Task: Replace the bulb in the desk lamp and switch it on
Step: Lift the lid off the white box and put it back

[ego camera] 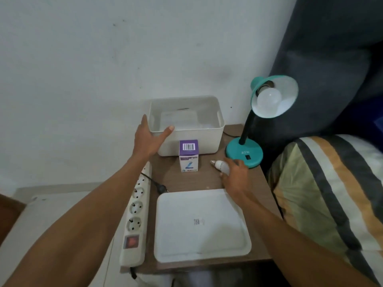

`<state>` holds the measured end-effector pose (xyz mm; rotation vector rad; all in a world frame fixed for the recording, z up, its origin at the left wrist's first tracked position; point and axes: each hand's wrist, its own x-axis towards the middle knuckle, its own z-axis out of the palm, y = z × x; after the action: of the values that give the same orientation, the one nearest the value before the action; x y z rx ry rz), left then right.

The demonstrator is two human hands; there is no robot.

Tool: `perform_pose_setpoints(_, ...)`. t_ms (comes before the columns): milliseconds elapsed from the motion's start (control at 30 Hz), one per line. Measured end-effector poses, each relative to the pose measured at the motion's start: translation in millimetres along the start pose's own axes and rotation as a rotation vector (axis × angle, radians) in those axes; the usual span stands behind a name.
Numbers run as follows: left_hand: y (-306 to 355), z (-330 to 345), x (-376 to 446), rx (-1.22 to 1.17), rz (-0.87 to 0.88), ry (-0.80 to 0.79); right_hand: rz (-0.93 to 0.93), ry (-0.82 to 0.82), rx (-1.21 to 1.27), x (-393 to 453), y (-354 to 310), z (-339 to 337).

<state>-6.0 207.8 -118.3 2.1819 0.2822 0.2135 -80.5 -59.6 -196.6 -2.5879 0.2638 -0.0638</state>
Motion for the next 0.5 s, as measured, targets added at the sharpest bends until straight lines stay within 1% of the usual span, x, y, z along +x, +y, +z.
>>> perform_pose_setpoints(67, -8, 3, 2, -0.034, 0.009, -0.021, -0.013, 0.036, 0.033, 2, 3, 0)
perform_pose_setpoints(133, -11, 7, 0, -0.072, 0.008, -0.014, -0.033, 0.107, 0.109, 2, 2, -3)
perform_pose_setpoints(233, -12, 10, -1, -0.103, 0.031, 0.001, -0.178, 0.231, 0.296, 1, -6, -15)
perform_pose_setpoints(300, -12, 11, 0, -0.113, 0.044, 0.005, -0.277, 0.296, 0.407, 1, -19, -29)
perform_pose_setpoints(400, -12, 10, 0, -0.128, 0.035, 0.009, -0.382, 0.397, 0.489, 11, -48, -53)
perform_pose_setpoints(500, -12, 10, -2, -0.167, 0.034, 0.018, -0.411, 0.407, 0.542, 34, -79, -72)
